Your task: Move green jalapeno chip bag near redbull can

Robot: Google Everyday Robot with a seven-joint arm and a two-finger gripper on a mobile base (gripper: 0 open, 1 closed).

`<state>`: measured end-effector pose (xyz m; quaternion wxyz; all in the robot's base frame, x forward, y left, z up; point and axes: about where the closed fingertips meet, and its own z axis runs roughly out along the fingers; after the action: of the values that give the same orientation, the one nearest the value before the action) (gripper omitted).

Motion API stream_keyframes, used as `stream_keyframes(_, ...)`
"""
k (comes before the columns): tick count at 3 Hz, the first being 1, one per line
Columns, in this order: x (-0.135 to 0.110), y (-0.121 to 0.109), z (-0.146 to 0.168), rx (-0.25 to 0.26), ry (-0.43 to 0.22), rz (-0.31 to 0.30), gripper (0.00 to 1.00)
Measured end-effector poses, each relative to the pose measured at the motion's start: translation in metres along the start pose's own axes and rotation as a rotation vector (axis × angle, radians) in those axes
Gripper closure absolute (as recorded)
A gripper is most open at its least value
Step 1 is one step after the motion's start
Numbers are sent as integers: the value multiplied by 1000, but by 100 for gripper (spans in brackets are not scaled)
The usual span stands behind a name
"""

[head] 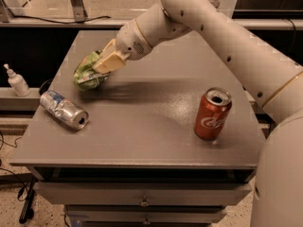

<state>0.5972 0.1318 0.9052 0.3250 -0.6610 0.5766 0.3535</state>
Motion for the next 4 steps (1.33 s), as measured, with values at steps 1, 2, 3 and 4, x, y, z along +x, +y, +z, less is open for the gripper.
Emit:
stream_keyframes(1,10,7,0,-29,28,-17,100)
stream_keyframes(2,15,10,0,-42,49,-24,83)
stream_keyframes(3,18,10,0,-50,67,-35,58)
stream_keyframes(4,19,8,-1,-56,77,-46,36)
